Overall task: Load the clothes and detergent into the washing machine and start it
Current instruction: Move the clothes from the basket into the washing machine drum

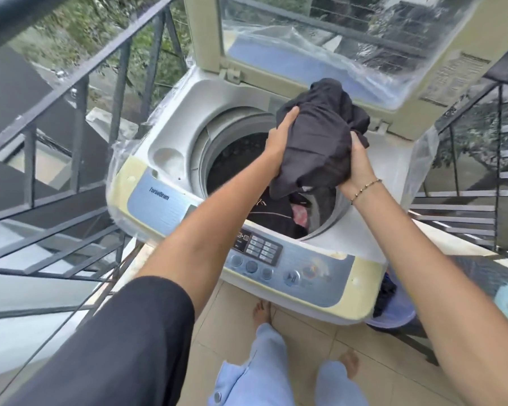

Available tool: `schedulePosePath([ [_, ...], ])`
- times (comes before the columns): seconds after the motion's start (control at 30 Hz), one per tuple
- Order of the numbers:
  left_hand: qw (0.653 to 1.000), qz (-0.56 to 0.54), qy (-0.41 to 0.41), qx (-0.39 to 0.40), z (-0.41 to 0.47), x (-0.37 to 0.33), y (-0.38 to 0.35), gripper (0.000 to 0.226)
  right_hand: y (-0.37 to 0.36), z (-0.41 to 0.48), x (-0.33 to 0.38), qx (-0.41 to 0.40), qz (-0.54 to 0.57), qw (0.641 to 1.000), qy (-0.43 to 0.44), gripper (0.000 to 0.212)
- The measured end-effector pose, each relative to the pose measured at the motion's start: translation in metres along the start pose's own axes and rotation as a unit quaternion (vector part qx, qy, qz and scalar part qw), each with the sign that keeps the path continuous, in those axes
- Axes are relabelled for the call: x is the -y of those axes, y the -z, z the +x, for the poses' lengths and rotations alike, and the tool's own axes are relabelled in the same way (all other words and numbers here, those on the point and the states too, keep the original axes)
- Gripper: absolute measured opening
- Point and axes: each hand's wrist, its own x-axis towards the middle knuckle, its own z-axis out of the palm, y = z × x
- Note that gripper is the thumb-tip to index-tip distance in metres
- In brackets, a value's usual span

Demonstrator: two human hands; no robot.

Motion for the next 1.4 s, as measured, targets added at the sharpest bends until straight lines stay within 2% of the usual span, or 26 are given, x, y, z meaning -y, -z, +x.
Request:
schedulePosePath([
  [0.07,0.999,0.028,0.035,0.006,0.03,0.015,0.003,0.125,0.003,0.007,-0.001,-0.027,-0.023,0.999,-0.009,0.049],
  [0.13,0.993,0.097,0.057,-0.023,0.038,0.021,0.008,0.129,0.018,0.029,-0.005,-0.047,-0.069,0.996,-0.032,0.061],
  [0.2,0.975,0.209,0.062,-0.037,0.036,0.025,0.01,0.102,0.034,0.044,-0.009,-0.074,-0.139,0.985,-0.063,0.064],
  [0.27,0.955,0.288,0.061,-0.042,0.008,0.018,0.007,0.075,0.022,0.025,-0.004,-0.084,-0.183,0.976,-0.087,0.046],
  [0.3,0.947,0.313,0.059,-0.035,-0.002,0.016,0.003,0.068,0.014,0.013,-0.001,-0.091,-0.199,0.972,-0.083,0.038],
  [0.4,0.934,0.352,0.024,-0.051,-0.017,0.014,-0.017,0.058,0.015,0.009,0.0,-0.106,-0.223,0.968,-0.05,0.043],
  [0.47,0.937,0.342,-0.029,-0.065,-0.025,0.013,-0.036,0.05,0.021,0.012,0.001,-0.11,-0.232,0.966,-0.034,0.038],
  [0.6,0.942,0.299,-0.147,-0.042,-0.042,0.017,-0.085,0.036,0.043,0.013,0.016,-0.129,-0.204,0.969,0.04,0.005],
  [0.73,0.941,0.243,-0.236,0.008,-0.07,0.025,-0.15,0.029,0.081,0.005,0.047,-0.152,-0.16,0.965,0.141,0.021],
  [0.9,0.931,0.233,-0.272,0.07,-0.098,0.053,-0.238,0.03,0.156,-0.012,0.082,-0.24,-0.111,0.943,0.2,0.03],
  [1.0,0.922,0.263,-0.266,0.097,-0.105,0.081,-0.287,0.033,0.212,-0.02,0.086,-0.26,-0.131,0.941,0.171,0.028],
  [1.13,0.931,0.275,-0.206,0.125,-0.099,0.14,-0.343,0.039,0.299,-0.019,0.063,-0.293,-0.121,0.945,0.084,0.027],
  [1.3,0.934,0.304,-0.126,0.136,-0.073,0.239,-0.38,0.038,0.393,-0.001,-0.002,-0.349,-0.079,0.934,-0.001,0.039],
  [1.4,0.912,0.376,-0.103,0.13,-0.039,0.306,-0.376,0.036,0.446,0.017,-0.055,-0.36,-0.098,0.926,-0.062,0.026],
])
